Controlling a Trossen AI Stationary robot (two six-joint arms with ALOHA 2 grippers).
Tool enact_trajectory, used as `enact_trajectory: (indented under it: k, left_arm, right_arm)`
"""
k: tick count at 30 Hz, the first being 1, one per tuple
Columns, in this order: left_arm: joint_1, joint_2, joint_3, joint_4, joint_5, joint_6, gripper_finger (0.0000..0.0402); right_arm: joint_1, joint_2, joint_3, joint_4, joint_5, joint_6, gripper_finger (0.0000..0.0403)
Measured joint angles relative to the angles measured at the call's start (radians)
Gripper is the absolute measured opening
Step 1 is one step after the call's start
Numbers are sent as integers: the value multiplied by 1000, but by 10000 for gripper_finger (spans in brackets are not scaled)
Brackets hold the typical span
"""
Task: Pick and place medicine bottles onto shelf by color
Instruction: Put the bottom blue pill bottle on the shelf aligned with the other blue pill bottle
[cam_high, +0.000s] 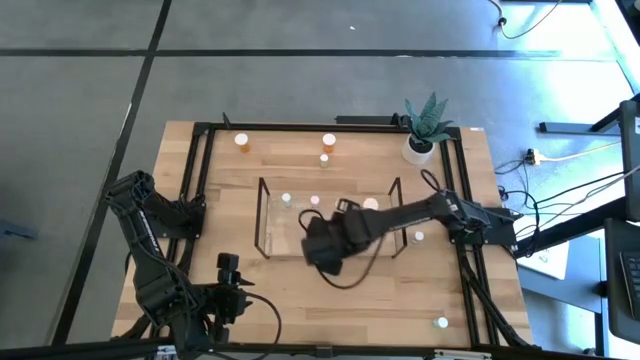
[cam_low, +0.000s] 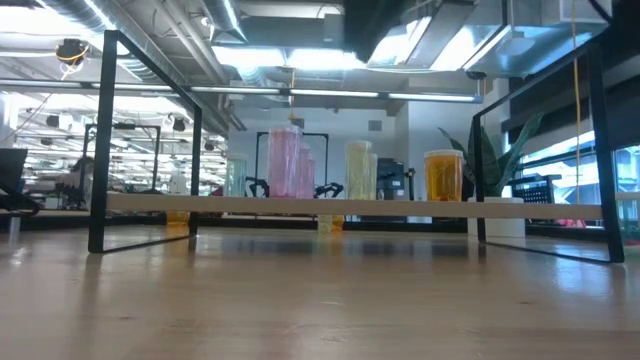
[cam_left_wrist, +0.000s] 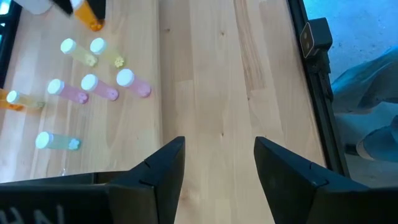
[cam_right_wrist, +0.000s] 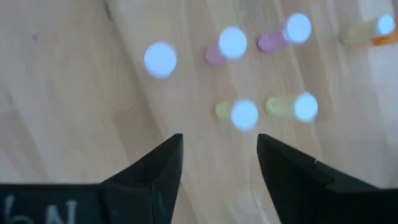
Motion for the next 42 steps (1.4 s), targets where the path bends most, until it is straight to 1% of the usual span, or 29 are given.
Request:
enact_trajectory:
  k: [8, 12, 18, 23, 27, 30, 34, 36, 39, 42]
  left_arm:
    - [0, 0, 0, 0, 0, -1, 185]
    - [0, 0, 0, 0, 0, 0, 185]
    - [0, 0, 0, 0, -1, 0, 186]
    - [0, 0, 0, 0, -1, 0, 185]
    - [0, 0, 0, 0, -1, 0, 186]
    - [0, 0, 0, 0, -1, 0, 186]
    - [0, 0, 0, 0, -1, 0, 186]
    - [0, 0, 0, 1, -1, 0, 185]
    - [0, 0, 0, 1, -1, 0, 185]
    - [0, 0, 0, 1, -1, 0, 185]
  right_arm:
    - [187, -66, 0, -14, -15, 127, 207]
    - [281, -84, 0, -13, -102, 230, 207]
    - [410, -89, 0, -13, -138, 487, 207]
    - [506, -89, -1, -13, -136, 685, 207]
    - [575, -89, -31, -12, -137, 857, 207]
    - [622, -89, -81, -12, -145, 1000, 207]
    - [674, -88, -157, -13, -244, 1228, 207]
    - [689, -88, -188, -15, -297, 1318, 207]
    - [702, -88, -224, -14, -344, 1416, 207]
    - [708, -88, -260, -13, -355, 1456, 207]
